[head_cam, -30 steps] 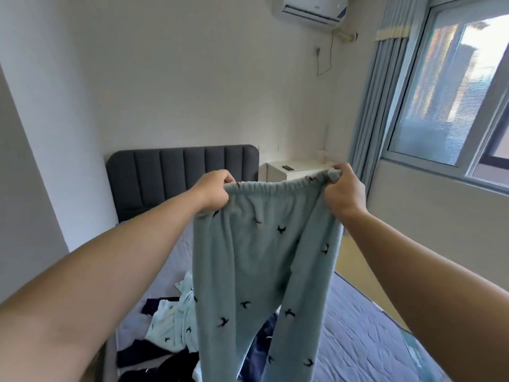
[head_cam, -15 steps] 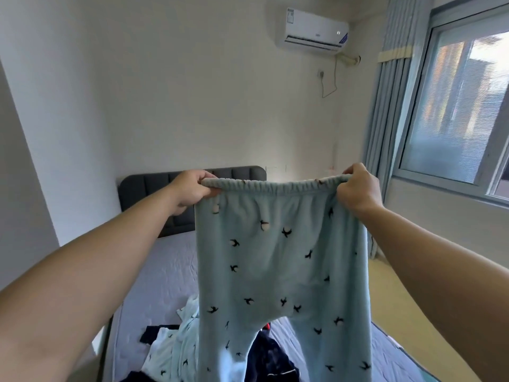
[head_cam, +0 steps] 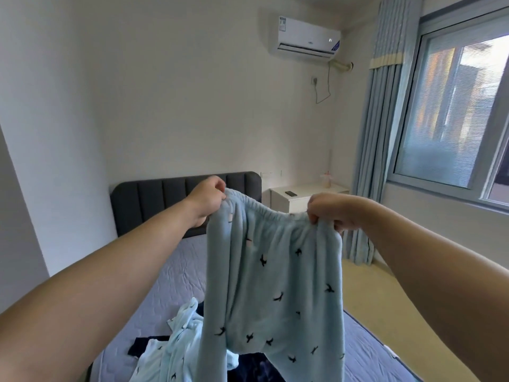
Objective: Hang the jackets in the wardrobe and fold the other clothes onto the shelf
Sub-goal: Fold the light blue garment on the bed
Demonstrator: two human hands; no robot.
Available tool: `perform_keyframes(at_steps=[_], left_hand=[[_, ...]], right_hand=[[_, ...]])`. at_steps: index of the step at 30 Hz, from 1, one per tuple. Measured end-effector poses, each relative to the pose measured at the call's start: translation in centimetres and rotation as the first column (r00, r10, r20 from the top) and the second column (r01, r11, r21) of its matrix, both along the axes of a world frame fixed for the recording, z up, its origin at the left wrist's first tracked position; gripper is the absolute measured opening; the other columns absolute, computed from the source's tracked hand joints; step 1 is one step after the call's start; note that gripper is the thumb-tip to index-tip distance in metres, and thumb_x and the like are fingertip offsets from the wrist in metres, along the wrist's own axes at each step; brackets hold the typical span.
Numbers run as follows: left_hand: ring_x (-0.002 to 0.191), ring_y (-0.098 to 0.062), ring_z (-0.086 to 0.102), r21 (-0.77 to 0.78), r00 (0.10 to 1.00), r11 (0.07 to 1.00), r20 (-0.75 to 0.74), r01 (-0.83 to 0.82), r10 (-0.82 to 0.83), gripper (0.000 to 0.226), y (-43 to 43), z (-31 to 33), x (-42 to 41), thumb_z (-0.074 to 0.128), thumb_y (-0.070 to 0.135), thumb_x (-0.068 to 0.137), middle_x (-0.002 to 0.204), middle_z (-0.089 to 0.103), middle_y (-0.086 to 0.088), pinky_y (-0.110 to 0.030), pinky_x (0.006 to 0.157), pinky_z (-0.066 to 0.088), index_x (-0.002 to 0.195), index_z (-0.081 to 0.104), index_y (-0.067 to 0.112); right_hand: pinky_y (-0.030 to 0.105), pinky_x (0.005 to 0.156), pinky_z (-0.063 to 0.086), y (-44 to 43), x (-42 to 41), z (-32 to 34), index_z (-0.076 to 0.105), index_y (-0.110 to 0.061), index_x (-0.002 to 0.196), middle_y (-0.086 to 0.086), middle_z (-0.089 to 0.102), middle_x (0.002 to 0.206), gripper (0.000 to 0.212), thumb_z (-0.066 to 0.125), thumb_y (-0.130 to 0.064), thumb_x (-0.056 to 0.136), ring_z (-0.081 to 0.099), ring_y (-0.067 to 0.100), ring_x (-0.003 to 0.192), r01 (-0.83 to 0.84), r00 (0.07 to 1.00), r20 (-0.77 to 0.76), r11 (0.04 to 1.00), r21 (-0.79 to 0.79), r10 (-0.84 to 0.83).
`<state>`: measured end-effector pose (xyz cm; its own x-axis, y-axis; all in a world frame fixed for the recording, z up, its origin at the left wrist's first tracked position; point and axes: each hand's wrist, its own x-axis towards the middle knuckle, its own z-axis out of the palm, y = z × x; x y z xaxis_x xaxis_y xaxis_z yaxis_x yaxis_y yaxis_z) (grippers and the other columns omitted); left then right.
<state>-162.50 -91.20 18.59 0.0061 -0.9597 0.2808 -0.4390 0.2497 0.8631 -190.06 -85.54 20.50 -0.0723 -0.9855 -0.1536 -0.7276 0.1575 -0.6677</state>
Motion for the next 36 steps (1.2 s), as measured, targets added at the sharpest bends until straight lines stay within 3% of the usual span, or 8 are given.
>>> perform_keyframes(at_steps=[4,10,15,21,25,30,33,36], left_hand=[[0.097,-0.019,0.058,0.003,0.986,0.992,0.116,0.124,-0.123,0.043,2.1,0.4,-1.5,0.039,-0.009,0.09,0.092,0.068,-0.003,-0.028,0.076,0.043,0.073,0.07,0.017],[0.113,-0.021,0.065,0.015,0.966,0.969,0.071,0.247,-0.247,0.031,5.2,1.3,-4.2,0.052,0.0,0.093,0.111,0.075,-0.004,-0.041,0.106,0.049,0.091,0.079,0.015],[0.096,-0.011,0.064,0.016,0.946,0.954,0.126,0.301,-0.3,0.06,6.2,0.8,-3.9,0.07,0.074,0.076,0.102,0.071,0.006,-0.03,0.09,0.049,0.093,0.074,0.017],[0.096,-0.009,0.07,-0.07,0.945,0.956,0.192,0.284,-0.266,0.053,6.8,-1.0,-4.1,0.093,0.045,0.065,0.099,0.074,0.009,-0.033,0.086,0.06,0.109,0.071,0.026],[0.084,-0.023,0.069,-0.113,0.933,0.948,0.244,0.297,-0.263,0.024,7.0,-1.0,-3.6,0.066,0.024,0.079,0.088,0.075,-0.005,-0.042,0.075,0.057,0.101,0.074,0.019],[0.071,-0.015,0.054,-0.131,0.948,0.965,0.254,0.229,-0.19,0.021,6.3,-1.0,-3.0,0.05,0.007,0.082,0.081,0.068,-0.016,-0.033,0.065,0.045,0.091,0.069,0.008],[0.073,-0.015,0.054,-0.119,0.964,0.971,0.193,0.206,-0.181,0.023,5.6,-0.8,-2.5,0.047,0.001,0.082,0.077,0.063,-0.007,-0.033,0.066,0.046,0.09,0.068,0.006],[0.073,-0.016,0.055,-0.117,0.977,0.977,0.138,0.178,-0.162,0.026,4.9,-0.4,-1.9,0.045,-0.003,0.082,0.076,0.063,-0.005,-0.033,0.067,0.046,0.088,0.069,0.006]], right_hand=[[0.048,0.086,0.06,0.1,1.2,0.6,0.066,-0.009,0.114,0.022,0.059,0.118,0.042,0.043,0.014,0.087,0.065,0.035,0.102,-0.062,0.863,0.504,0.997,0.045,0.03],[0.035,0.058,0.062,0.6,3.7,1.7,0.064,0.004,0.101,0.021,0.066,0.11,0.026,0.04,0.002,0.094,0.07,0.027,0.079,-0.092,0.645,0.764,0.992,0.08,-0.002],[0.029,0.049,0.058,0.8,4.5,1.2,0.057,0.007,0.097,0.015,0.067,0.076,0.02,0.038,0.014,0.093,0.068,0.021,0.06,-0.056,0.588,0.808,0.995,0.078,-0.03],[0.027,0.048,0.058,1.0,4.7,0.5,0.057,0.01,0.099,0.02,0.072,0.073,0.028,0.035,0.017,0.084,0.074,0.028,0.062,-0.057,0.592,0.803,0.991,0.124,-0.067],[0.03,0.054,0.061,1.1,4.4,0.0,0.06,0.019,0.106,0.032,0.072,0.097,0.036,0.033,0.018,0.082,0.075,0.04,0.082,-0.123,0.57,0.82,0.981,0.149,-0.053],[0.035,0.062,0.063,1.8,2.9,-0.5,0.063,0.0,0.117,0.02,0.075,0.107,0.033,0.062,0.006,0.085,0.075,0.039,0.085,-0.247,0.945,0.258,0.957,0.153,0.203],[0.037,0.062,0.062,2.5,2.0,-1.2,0.056,-0.012,0.123,0.018,0.077,0.095,0.036,0.071,-0.009,0.09,0.076,0.036,0.078,-0.262,0.945,-0.116,0.92,0.293,0.306],[0.039,0.071,0.063,2.5,1.2,-2.1,0.055,-0.016,0.134,0.015,0.073,0.109,0.049,0.076,-0.015,0.089,0.076,0.032,0.085,-0.301,0.937,-0.085,0.909,0.288,0.338]])
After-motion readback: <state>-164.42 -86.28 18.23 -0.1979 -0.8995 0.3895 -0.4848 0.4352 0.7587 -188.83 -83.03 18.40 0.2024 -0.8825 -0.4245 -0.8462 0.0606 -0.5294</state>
